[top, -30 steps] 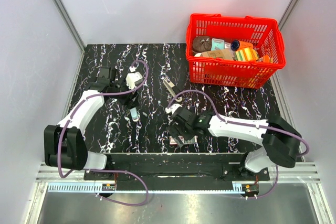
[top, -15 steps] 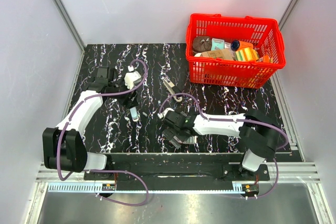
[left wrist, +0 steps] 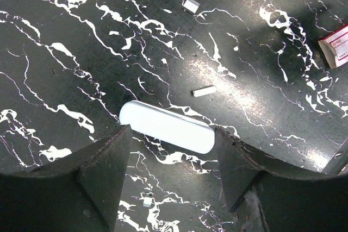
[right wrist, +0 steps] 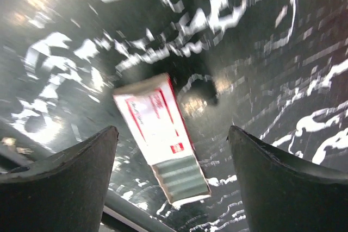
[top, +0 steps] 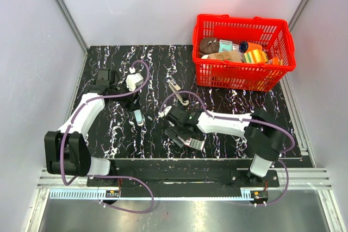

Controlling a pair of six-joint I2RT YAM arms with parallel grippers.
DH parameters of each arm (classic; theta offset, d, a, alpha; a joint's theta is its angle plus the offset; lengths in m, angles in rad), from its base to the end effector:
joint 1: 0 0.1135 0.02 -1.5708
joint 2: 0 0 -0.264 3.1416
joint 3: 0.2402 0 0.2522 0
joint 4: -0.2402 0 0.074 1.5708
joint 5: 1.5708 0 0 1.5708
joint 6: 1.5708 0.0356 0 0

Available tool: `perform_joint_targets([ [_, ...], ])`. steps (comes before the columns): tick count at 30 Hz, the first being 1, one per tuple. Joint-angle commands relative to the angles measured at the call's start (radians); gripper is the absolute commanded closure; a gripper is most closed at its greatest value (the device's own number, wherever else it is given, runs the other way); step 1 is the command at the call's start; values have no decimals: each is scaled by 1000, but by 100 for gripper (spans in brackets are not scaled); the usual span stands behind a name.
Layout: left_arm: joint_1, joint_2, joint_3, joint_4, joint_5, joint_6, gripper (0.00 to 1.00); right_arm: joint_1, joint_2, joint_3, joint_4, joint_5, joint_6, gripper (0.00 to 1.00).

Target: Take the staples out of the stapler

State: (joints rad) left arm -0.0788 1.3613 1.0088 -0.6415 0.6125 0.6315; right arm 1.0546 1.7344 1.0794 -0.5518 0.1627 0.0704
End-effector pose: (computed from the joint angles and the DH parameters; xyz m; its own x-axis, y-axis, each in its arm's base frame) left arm 0.2695 -0.0418 0.2570 -0.4519 0.5202 -0.7247 0.7976 0.5995 -0.0670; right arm 0.1692 0.2865 0.1704 -0.5185 -0.7729 -0.3658 -0.7952 0.5931 -0.1260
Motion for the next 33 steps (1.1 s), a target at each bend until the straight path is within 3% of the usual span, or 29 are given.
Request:
perform_joint_targets([
  [1,16,10,31,32,-2,16,34,-34,4,171,76,-141,-31,13],
  [12,79,-2,36,31,23,19,34,-123,298,445,199,-259,46,39],
  [15,128,7,37,29,33,19,34,-146,317,441,274,-291,101,47],
  [17,136,13,39,25,32,23,34,-156,320,430,332,-322,130,47],
  [20,140,19,40,25,35,27,34,-157,335,430,371,-348,157,37],
  [33,166,32,59,6,56,22,34,-120,418,476,402,-330,134,38],
])
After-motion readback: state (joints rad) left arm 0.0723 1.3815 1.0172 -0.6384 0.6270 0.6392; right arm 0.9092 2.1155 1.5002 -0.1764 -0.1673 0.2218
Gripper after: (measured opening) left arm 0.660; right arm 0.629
